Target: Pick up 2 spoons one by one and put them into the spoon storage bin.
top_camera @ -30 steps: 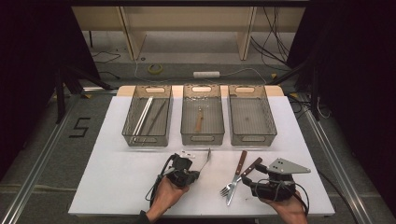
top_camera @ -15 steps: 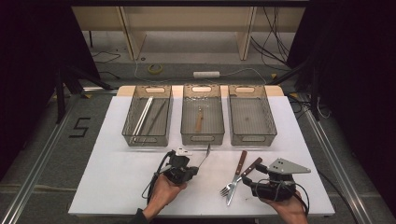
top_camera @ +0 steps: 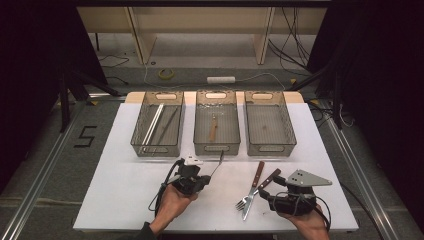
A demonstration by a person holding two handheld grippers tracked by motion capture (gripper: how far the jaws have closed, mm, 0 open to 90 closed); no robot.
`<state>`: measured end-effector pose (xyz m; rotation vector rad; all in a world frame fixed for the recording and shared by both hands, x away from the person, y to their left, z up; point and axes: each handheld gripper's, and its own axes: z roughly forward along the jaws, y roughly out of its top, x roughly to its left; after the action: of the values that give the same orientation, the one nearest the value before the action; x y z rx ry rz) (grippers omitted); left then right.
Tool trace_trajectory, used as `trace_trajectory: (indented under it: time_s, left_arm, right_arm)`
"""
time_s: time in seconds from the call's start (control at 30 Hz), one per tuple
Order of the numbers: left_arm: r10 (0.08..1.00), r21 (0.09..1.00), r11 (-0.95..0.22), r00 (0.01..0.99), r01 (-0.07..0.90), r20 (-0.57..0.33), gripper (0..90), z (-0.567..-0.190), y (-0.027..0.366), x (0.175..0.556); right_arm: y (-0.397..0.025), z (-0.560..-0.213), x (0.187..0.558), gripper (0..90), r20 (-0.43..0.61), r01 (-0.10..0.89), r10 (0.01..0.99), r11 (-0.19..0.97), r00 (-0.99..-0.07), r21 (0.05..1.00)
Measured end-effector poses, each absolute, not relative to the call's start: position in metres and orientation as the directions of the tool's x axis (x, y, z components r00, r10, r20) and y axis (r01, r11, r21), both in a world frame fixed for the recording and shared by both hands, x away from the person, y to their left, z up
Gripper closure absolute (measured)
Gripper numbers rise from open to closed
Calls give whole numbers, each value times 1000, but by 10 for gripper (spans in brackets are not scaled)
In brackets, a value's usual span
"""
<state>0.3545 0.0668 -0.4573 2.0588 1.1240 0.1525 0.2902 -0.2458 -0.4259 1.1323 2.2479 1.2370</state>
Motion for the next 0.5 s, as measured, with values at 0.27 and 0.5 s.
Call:
trace_trajectory:
  time_s: [0.27,0.5]
  left_arm:
    - [760,690,-298,602,659,-246,889,-452,73,356]
    - [759,709,-283,603,646,-246,888,-446,77,358]
  right_arm:
    - [-245,-426,291,322,86,482,772,302,-630,822]
    - [-243,-427,291,284,111,498,770,288,-628,818]
